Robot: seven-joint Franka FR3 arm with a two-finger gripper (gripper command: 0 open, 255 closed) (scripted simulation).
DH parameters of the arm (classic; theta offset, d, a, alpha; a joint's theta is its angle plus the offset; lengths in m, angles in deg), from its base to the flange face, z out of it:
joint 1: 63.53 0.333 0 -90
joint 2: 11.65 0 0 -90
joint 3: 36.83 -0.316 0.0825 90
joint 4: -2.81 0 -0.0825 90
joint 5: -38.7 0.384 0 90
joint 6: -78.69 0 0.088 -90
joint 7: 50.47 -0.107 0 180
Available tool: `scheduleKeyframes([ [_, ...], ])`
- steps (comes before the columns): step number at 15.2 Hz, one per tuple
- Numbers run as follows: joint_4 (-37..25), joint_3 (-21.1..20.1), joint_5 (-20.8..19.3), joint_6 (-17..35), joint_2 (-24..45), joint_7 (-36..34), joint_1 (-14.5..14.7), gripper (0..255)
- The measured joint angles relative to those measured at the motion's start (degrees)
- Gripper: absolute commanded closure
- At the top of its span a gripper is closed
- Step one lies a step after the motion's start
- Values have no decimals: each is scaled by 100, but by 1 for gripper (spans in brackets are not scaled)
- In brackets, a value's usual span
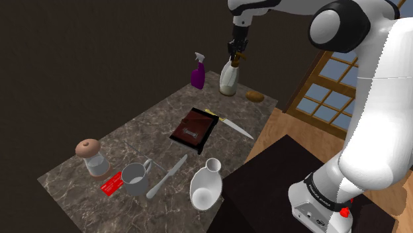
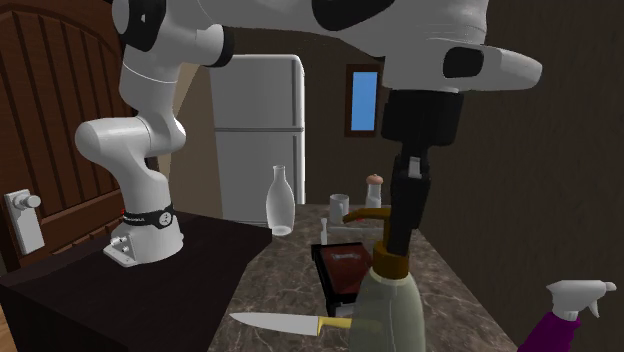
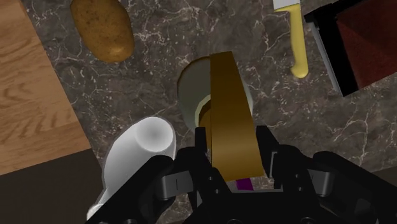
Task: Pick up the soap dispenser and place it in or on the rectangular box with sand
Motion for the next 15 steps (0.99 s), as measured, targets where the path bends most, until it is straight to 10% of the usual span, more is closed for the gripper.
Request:
scheduleKeyframes([
  [9, -583, 1, -14, -656, -72, -41, 16, 255],
  [15, 499, -101, -158, -501, -988, -568, 507, 255],
])
